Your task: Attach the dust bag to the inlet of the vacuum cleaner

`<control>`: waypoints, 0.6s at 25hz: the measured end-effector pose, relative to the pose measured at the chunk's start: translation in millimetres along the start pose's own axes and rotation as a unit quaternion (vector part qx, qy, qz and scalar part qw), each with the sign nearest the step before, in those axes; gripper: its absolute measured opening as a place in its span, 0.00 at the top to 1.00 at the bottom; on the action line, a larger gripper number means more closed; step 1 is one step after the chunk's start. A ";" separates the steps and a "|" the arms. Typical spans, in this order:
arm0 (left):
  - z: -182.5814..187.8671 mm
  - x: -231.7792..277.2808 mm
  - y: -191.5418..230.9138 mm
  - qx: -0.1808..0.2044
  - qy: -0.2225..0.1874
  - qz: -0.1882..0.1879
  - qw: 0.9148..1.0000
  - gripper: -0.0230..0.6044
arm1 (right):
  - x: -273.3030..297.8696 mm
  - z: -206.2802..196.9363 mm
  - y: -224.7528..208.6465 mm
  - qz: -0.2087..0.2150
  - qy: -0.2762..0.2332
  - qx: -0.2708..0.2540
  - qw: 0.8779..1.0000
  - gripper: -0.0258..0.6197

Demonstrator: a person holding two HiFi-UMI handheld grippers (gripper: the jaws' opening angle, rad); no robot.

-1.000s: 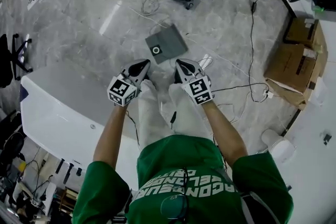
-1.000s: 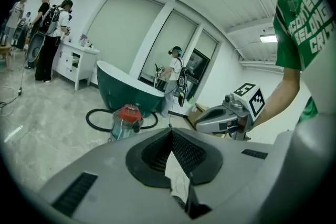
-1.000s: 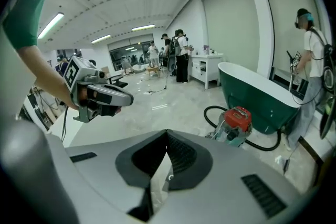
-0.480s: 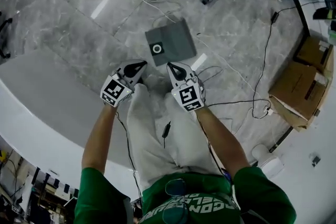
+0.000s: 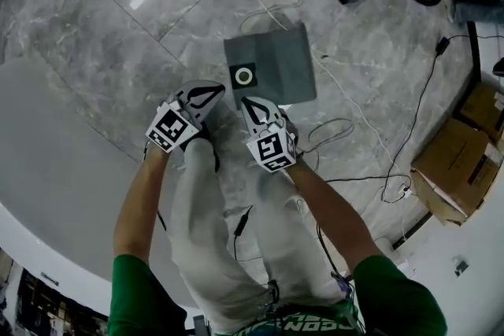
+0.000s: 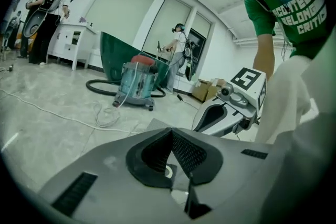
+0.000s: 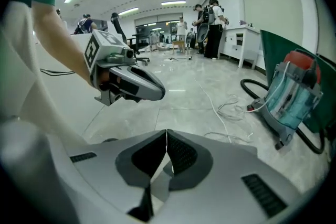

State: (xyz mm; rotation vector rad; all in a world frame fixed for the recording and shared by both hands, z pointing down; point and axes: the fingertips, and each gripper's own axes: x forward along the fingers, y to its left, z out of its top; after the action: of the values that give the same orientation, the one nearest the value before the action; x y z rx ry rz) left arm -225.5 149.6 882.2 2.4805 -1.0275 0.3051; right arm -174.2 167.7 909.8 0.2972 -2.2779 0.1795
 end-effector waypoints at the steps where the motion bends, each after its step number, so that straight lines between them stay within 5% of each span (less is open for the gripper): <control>1: -17.2 7.7 3.7 0.007 0.003 -0.005 1.000 0.96 | 13.9 -14.0 2.1 0.005 0.002 -0.004 1.000 0.95; 8: -109.6 51.0 28.3 0.035 0.016 -0.030 0.999 0.96 | 87.9 -104.3 14.5 0.031 0.010 -0.063 0.997 0.95; 15: -172.9 82.4 40.1 0.059 0.033 -0.062 0.996 0.96 | 130.7 -153.8 21.1 0.008 -0.004 -0.129 0.992 0.94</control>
State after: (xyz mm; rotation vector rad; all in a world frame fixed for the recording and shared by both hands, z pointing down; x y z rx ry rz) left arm -202.6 155.2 1076.5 2.6072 -0.8459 0.4156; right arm -153.5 202.3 1108.7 0.1448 -2.2798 -0.1075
